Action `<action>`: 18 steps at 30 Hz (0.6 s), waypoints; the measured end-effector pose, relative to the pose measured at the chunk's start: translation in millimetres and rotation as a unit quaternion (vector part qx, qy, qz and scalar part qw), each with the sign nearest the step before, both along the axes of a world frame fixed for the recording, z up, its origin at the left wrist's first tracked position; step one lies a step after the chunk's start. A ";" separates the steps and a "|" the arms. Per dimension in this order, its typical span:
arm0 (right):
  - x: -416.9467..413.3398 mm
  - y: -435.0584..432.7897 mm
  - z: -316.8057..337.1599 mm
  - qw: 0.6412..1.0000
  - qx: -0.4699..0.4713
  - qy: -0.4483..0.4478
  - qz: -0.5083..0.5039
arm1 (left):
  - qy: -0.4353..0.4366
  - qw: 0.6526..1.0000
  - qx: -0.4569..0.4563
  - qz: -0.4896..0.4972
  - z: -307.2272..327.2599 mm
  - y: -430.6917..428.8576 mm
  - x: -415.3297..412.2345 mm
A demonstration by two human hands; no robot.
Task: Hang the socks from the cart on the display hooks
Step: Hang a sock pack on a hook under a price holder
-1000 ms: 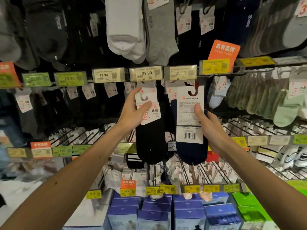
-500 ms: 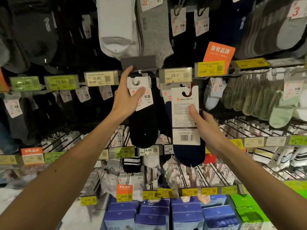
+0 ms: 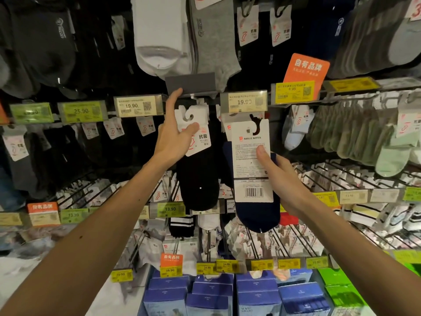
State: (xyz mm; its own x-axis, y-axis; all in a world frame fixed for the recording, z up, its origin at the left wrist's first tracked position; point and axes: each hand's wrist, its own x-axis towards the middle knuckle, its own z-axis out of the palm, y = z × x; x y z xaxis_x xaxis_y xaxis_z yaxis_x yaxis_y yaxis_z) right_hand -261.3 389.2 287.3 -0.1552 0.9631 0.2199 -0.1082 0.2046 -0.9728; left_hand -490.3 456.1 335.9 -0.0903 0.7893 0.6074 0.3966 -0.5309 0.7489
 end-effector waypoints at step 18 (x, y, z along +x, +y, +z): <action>-0.7 7.7 -9.2 1.000 -0.012 -0.007 0.013 | 0.047 0.992 0.078 0.082 -8.8 23.6 -2.6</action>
State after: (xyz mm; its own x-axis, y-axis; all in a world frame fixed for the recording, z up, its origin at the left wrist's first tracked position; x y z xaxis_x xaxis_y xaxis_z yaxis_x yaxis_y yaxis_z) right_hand -262.0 396.9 278.1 -0.1825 0.9639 0.1939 -0.0987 0.1783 -0.9790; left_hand -492.8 479.7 327.1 -0.1462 0.6651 0.7323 0.5518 -0.5596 0.6184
